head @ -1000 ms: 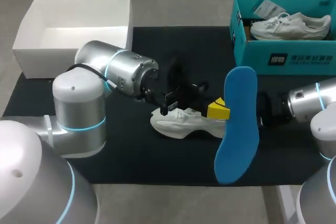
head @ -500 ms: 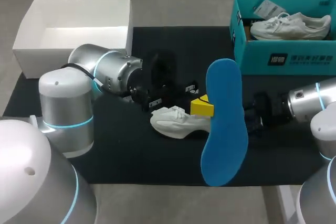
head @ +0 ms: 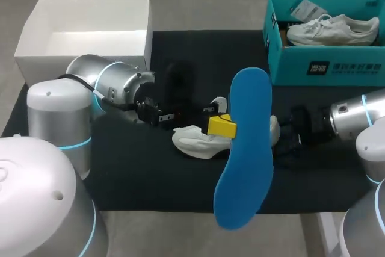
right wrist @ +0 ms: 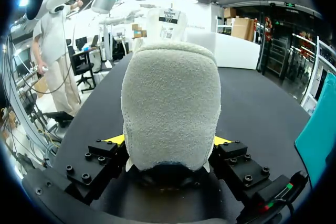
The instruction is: Take the shoe out of the shoebox, open the shoe tongue, remove and reinsert the insole, then place the shoe into the shoebox
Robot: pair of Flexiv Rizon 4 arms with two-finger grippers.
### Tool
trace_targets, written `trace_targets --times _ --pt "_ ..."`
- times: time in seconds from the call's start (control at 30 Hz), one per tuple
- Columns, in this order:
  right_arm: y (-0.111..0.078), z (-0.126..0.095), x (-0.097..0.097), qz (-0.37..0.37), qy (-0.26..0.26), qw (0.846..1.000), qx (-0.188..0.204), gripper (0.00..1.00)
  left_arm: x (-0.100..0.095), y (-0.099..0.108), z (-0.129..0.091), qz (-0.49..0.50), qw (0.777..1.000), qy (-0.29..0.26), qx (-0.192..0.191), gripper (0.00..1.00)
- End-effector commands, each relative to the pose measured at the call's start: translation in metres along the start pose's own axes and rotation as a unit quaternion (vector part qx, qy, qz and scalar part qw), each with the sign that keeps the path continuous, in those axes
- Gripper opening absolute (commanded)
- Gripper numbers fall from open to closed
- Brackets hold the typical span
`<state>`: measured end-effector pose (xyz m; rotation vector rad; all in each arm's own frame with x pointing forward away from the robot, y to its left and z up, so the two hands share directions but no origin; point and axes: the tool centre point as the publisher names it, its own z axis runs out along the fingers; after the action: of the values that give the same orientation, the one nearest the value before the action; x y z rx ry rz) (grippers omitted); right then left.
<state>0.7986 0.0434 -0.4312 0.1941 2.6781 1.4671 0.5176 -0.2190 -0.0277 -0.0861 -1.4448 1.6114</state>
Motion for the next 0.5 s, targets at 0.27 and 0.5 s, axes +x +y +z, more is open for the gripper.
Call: trace_targets --times 0.27,0.5 --pt "-0.0018 0.0015 0.0008 0.0 -0.001 1.0 0.001 0.0 0.0221 0.0034 -0.0056 0.015 1.0 -0.015 0.023 0.0" --pt "-0.0018 0.0015 0.0008 0.0 -0.001 1.0 0.001 0.0 0.0183 -0.0009 -0.0049 0.001 0.999 -0.004 0.04 0.0"
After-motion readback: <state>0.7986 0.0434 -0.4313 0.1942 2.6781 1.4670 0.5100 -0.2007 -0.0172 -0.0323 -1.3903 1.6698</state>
